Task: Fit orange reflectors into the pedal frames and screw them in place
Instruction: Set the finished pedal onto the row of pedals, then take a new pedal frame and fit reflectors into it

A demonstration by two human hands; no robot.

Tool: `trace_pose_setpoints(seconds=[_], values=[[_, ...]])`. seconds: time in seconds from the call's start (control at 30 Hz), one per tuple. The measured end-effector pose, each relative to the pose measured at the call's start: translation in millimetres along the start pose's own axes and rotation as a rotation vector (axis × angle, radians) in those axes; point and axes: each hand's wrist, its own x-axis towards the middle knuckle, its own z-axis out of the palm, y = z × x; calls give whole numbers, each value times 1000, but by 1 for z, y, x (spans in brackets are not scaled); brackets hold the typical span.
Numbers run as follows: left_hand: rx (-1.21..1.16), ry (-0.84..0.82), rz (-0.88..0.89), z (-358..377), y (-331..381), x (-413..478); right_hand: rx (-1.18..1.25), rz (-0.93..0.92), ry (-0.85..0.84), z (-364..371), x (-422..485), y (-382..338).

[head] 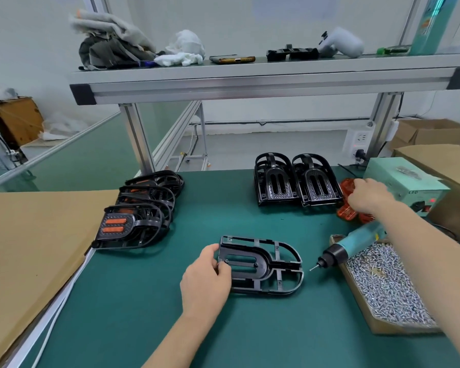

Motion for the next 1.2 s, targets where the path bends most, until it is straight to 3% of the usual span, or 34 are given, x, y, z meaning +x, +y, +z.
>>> trace_pose_setpoints(seconds=[0.2, 0.37, 0.73, 1.0, 1.13, 1.2], values=[[23, 11, -19, -2, 0, 0, -98, -40, -234, 23, 32, 16], [65, -17, 24, 2, -3, 3, -95, -12, -281, 25, 33, 15], [57, 25, 62, 7, -8, 6, -308, -182, -107, 8, 1, 7], [61, -6, 42, 3, -5, 1, -315, -107, -41, 5, -28, 1], [89, -53, 56, 0, -2, -1, -231, -123, 7, -4, -38, -2], [103, -79, 49, -1, -2, -1, -68, -107, 42, -9, -43, -3]])
